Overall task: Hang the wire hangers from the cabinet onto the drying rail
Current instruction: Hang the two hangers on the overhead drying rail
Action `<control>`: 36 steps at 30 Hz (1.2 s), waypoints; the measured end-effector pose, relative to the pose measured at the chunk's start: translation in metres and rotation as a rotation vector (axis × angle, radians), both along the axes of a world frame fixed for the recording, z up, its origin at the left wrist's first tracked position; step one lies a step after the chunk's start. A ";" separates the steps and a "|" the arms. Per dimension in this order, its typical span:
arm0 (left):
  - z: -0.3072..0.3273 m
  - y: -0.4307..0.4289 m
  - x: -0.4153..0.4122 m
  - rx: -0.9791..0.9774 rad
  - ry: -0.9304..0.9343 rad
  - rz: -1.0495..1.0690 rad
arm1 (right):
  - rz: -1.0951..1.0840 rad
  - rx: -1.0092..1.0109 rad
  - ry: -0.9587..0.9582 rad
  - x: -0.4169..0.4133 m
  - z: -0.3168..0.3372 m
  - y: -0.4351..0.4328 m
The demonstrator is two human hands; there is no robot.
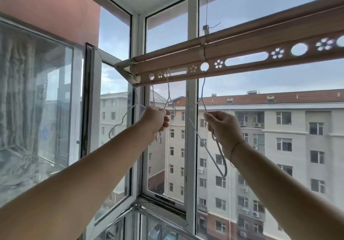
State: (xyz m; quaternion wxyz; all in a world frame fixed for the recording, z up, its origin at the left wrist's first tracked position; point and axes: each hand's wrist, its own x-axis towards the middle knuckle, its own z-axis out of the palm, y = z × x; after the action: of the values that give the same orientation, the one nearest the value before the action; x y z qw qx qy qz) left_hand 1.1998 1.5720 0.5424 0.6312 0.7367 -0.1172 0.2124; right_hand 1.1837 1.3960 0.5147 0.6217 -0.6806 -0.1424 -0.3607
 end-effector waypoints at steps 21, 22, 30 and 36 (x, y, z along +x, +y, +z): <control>-0.002 -0.006 -0.005 -0.025 -0.007 -0.032 | -0.020 0.035 0.015 -0.010 0.000 0.008; -0.003 -0.006 -0.006 -0.030 0.016 -0.043 | -0.012 0.039 0.012 -0.010 -0.001 0.008; -0.008 0.001 -0.011 -0.060 0.051 -0.044 | 0.027 0.071 0.013 -0.010 -0.001 0.012; -0.009 0.005 -0.018 -0.063 0.039 -0.027 | 0.023 0.031 0.025 -0.012 -0.003 0.011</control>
State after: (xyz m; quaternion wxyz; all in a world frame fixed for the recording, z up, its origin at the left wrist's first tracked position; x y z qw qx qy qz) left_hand 1.1818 1.5768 0.5336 0.6592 0.7187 -0.1080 0.1933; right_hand 1.1720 1.4067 0.5121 0.6380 -0.6736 -0.1369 -0.3470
